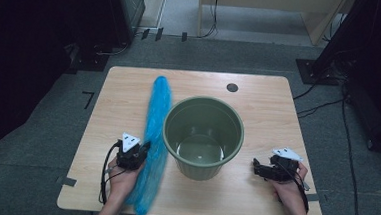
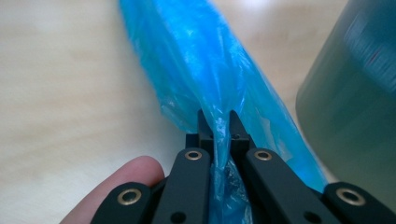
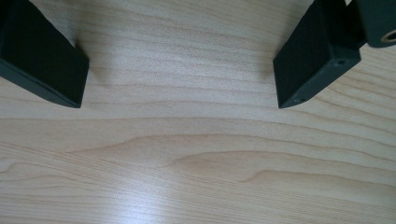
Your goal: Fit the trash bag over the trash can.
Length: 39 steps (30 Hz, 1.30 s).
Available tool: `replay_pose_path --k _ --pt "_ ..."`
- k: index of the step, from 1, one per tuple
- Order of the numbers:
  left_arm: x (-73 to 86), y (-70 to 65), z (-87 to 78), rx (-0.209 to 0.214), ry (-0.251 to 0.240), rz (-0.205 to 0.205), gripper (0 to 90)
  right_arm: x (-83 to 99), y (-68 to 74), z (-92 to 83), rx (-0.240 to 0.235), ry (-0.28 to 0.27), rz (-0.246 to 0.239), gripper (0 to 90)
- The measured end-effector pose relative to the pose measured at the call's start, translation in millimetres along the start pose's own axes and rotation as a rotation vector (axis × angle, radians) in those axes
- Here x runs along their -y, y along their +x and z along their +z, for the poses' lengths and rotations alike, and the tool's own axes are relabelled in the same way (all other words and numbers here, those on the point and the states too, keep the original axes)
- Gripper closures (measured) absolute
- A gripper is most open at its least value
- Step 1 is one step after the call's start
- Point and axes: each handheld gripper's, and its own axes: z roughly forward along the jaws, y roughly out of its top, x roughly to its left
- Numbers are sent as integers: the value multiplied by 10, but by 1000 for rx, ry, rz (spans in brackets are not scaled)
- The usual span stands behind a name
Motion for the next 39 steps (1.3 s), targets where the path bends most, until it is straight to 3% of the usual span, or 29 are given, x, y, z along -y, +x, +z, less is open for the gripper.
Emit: replay_pose_path --k 2,3,5,7,8,9,10,12,19,21,26,28,39 --pt "-55 21 -96 18 -57 7 900 -2 -2 3 -1 -1 -3 31" --pt "-55 21 -96 18 -57 7 900 -2 -2 3 -1 -1 -3 31" --pt "-104 26 -178 18 -106 14 900 -2 -1 3 -1 -1 -3 31" --pt "-163 15 -275 27 -176 16 900 -2 -1 3 -1 -1 -3 31" --pt "-163 15 -275 27 -176 16 900 -2 -1 3 -1 -1 -3 31" --pt "-200 -1 -329 34 -216 12 900 -2 -1 3 -1 -1 -3 31" --pt "-200 -1 -329 34 -216 12 900 -2 -1 3 -1 -1 -3 31" --pt "-274 -33 -400 39 -269 24 900 -3 -1 4 -1 0 -3 31" --pt "-460 -79 -591 101 -342 45 900 -5 1 5 1 0 -1 31" --pt "-567 -85 -700 143 -387 52 900 -5 1 5 1 1 -1 31" --pt "-718 -125 -853 171 -450 67 900 -5 1 5 1 1 -1 31" --pt "-821 -168 -969 190 -498 69 900 -5 1 5 1 0 -1 31" --pt "-1009 -341 -1276 301 -580 113 900 -5 0 4 1 1 -1 31"
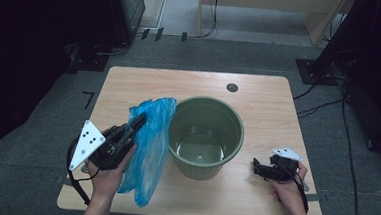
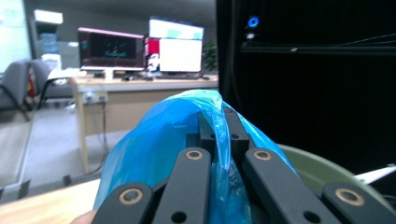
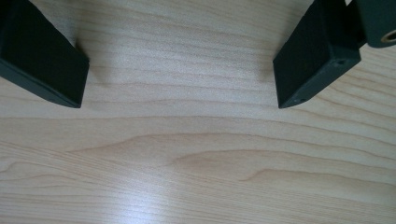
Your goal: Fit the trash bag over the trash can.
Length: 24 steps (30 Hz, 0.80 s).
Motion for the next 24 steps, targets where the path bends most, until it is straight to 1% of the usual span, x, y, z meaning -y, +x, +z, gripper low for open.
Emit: replay_pose_path --k 2,3,4,6,7,8,10,11,12,13,15,16,17,18,20,21,23,24 --pt "-66 -42 -22 28 -11 10 900 0 0 0 0 0 0 31" --pt "-137 -90 -42 49 -22 21 900 0 0 0 0 0 0 31" --pt "-137 -90 -42 49 -22 21 900 0 0 0 0 0 0 31" --pt "-208 -143 -59 74 -31 35 900 0 -1 0 0 0 -1 31" --pt "-274 -191 -70 114 -37 33 900 0 0 0 0 0 0 31" --pt "-274 -191 -70 114 -37 33 900 -1 0 1 1 0 0 31" --pt "-335 -255 -81 153 -47 29 900 -1 0 1 1 0 1 31" --pt "-375 -308 -88 181 -52 30 900 -1 0 1 1 0 1 31" --pt "-375 -308 -88 181 -52 30 900 -1 0 1 1 0 1 31" --pt "-410 -368 -102 204 -55 39 900 -1 0 1 1 0 1 31" --pt "-438 -413 -124 232 -56 38 900 -1 1 1 2 0 1 31" --pt "-438 -413 -124 232 -56 38 900 -1 1 2 2 0 1 31" --pt "-461 -450 -148 255 -51 40 900 -2 1 2 2 0 1 31" --pt "-461 -450 -148 255 -51 40 900 -3 2 3 2 0 2 31" --pt "-479 -478 -174 281 -45 40 900 -3 2 3 2 1 3 31" --pt "-493 -498 -199 301 -41 38 900 -4 2 3 2 1 3 31" --pt "-510 -510 -225 338 -38 20 900 -4 2 4 3 0 3 31" --pt "-510 -510 -225 338 -38 20 900 -4 2 3 2 1 3 31"
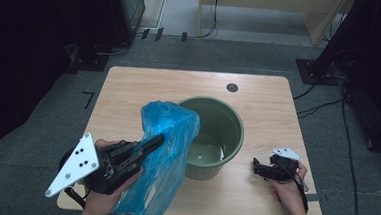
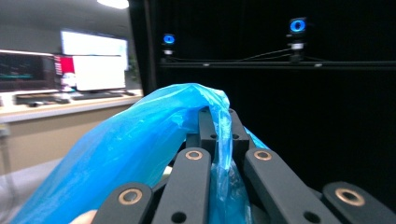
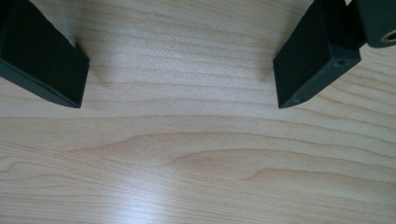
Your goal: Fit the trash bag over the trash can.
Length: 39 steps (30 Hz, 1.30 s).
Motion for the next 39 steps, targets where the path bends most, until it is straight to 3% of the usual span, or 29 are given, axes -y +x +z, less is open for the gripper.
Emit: replay_pose_path --k 1,2,5,6,11,12,14,15,16,19,26,31,34,36,39 --pt "-22 -27 -14 33 15 -6 900 0 0 0 0 0 0 31" --pt "-22 -27 -14 33 15 -6 900 0 0 0 0 0 0 31" --pt "-46 -78 -21 90 35 -4 900 0 0 0 0 0 0 31" --pt "-51 -103 -14 125 48 -6 900 0 0 0 0 0 0 31" --pt "-35 -110 22 179 78 -22 900 -1 1 1 1 0 1 31" --pt "-25 -92 39 226 96 -43 900 -1 1 1 1 0 1 31" --pt "-21 -82 46 247 104 -55 900 -1 1 1 1 0 1 31" --pt "-17 -63 59 278 133 -69 900 -1 1 1 1 0 1 31" --pt "-17 -63 59 278 133 -69 900 -1 1 1 1 0 1 31" --pt "-20 -52 62 369 151 -103 900 -1 1 1 1 0 1 31" --pt "-73 -117 49 438 125 -107 900 -1 1 1 1 0 1 31" --pt "-134 -137 23 547 69 -147 900 -1 1 2 1 -1 2 31" --pt "-139 -141 31 553 72 -141 900 0 1 2 1 -1 2 31" --pt "-103 -95 61 591 71 -172 900 -1 1 2 1 -1 1 31" --pt "-69 -44 91 581 79 -184 900 -1 1 2 1 -1 2 31"
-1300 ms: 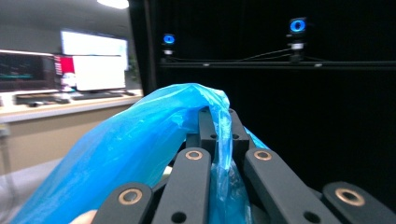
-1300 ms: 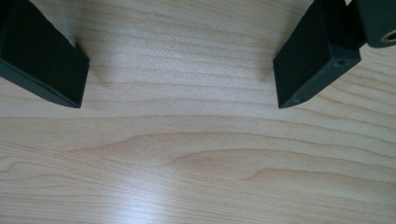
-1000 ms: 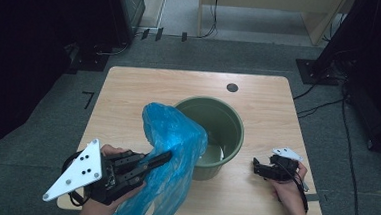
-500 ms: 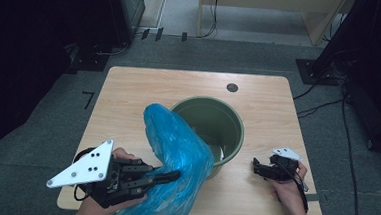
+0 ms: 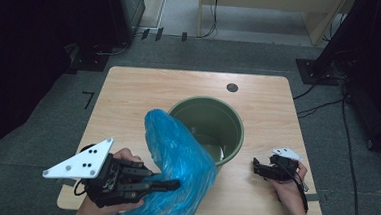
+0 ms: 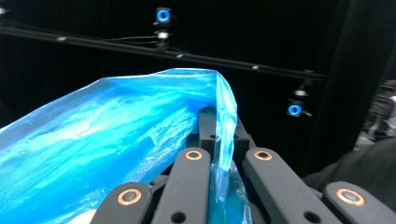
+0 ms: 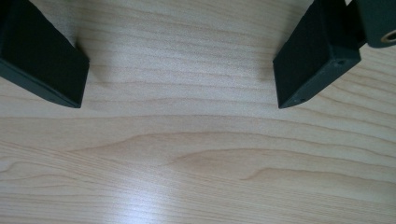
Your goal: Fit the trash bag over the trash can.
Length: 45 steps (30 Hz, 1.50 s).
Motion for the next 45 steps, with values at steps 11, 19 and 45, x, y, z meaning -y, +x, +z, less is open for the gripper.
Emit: replay_pose_path --k 11,19,45 --pt "262 566 -80 -154 6 -137 900 0 -1 -1 0 1 -1 31" --pt "278 554 -48 -137 22 -124 900 0 1 -7 16 -9 3 54" --pt "-387 -234 447 98 85 42 896 -3 -9 1 13 -9 10 53"
